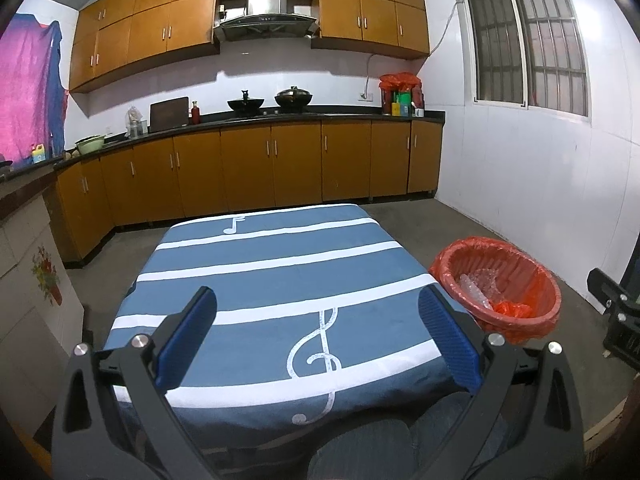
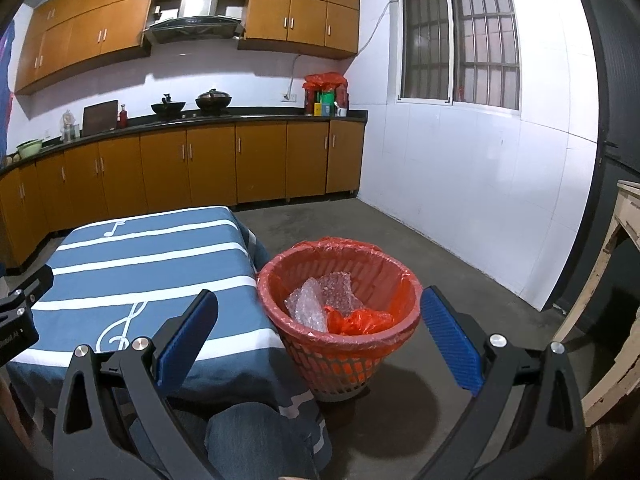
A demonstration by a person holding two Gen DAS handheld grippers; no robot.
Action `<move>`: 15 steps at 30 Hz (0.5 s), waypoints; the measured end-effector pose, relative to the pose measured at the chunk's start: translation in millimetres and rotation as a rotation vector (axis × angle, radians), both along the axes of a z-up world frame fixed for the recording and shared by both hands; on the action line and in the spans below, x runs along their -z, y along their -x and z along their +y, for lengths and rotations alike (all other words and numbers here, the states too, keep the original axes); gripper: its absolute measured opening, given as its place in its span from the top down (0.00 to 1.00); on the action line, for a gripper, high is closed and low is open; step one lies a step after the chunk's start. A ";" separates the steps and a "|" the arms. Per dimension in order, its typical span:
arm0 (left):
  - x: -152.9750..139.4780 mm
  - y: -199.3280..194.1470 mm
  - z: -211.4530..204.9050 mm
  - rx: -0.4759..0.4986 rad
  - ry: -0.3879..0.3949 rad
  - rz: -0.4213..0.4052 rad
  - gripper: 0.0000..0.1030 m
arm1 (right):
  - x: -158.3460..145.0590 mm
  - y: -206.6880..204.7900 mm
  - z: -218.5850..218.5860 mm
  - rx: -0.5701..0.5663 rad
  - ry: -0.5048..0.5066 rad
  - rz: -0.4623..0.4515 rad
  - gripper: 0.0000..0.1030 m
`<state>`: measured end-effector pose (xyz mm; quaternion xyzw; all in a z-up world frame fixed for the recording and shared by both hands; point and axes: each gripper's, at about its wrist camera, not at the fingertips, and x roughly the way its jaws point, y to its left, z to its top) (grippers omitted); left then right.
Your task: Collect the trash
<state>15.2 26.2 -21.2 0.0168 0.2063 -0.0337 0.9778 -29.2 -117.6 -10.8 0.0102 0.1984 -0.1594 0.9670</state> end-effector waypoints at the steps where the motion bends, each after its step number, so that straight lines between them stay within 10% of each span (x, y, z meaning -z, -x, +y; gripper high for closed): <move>1: -0.2 1.0 0.3 0.000 0.001 -0.001 0.04 | 0.4 1.5 1.4 0.000 0.000 0.001 0.03; 15: -0.7 14.9 -1.2 -0.008 -0.008 -0.022 0.04 | 2.8 9.0 5.6 -0.010 -0.020 0.008 0.03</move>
